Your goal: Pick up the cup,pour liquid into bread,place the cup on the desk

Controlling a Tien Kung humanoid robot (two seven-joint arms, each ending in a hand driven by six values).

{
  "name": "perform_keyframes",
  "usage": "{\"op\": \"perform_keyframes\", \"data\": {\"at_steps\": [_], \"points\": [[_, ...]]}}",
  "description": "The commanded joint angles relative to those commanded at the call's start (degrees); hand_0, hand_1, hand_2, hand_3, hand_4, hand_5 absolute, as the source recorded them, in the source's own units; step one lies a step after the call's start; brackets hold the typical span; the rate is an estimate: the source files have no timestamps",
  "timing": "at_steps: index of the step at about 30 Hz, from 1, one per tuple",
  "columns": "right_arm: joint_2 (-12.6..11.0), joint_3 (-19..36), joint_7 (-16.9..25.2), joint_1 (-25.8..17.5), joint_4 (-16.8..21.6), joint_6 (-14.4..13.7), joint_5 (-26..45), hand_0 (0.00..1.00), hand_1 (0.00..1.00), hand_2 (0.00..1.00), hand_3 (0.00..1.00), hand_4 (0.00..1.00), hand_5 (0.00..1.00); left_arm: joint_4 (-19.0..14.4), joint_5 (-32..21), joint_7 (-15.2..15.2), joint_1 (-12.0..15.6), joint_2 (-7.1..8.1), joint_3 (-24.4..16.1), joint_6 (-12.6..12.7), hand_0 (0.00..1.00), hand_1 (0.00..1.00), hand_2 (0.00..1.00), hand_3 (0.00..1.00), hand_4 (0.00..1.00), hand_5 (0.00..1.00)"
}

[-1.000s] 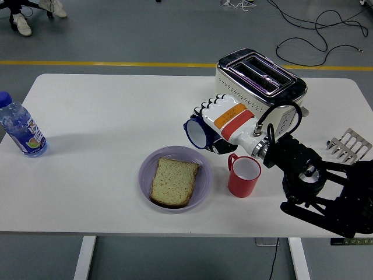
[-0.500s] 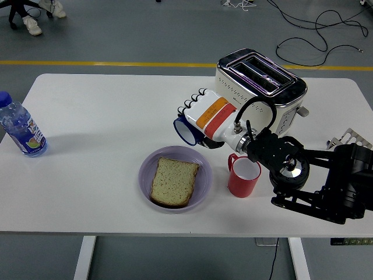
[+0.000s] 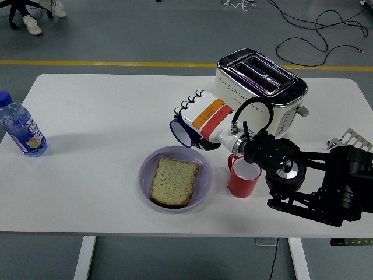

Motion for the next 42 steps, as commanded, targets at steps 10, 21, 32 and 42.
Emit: {"op": "perform_keyframes", "data": {"at_steps": [10, 21, 32, 42], "points": [[-5.0, 16.9, 7.2, -9.4, 8.8, 0.0, 21.7, 0.288, 0.298, 0.472, 0.542, 0.596, 0.002, 0.0, 0.2, -0.1, -0.1, 0.0, -0.1, 0.0, 0.657, 0.699, 0.719, 0.611, 0.348, 0.934], [-10.1, 35.1, 7.8, -20.8, 15.2, 8.6, 47.2, 0.291, 0.3, 0.48, 0.542, 0.598, 0.002, 0.0, 0.5, -0.1, 0.0, 0.06, -0.4, 0.0, 0.656, 0.699, 0.719, 0.611, 0.347, 0.936], [-10.8, 51.0, 7.2, -32.4, 17.4, 8.4, 59.4, 0.319, 0.305, 0.486, 0.544, 0.602, 0.002, 0.0, 0.9, -0.2, 0.4, 0.08, -0.7, -0.1, 0.655, 0.699, 0.719, 0.611, 0.347, 0.94], [-9.2, 57.4, 12.1, -39.6, 11.5, 6.8, 54.5, 0.338, 0.31, 0.491, 0.545, 0.606, 0.002, 0.0, 0.8, -0.3, 0.8, 0.08, -0.5, 0.0, 0.655, 0.697, 0.719, 0.612, 0.347, 0.944]]}}
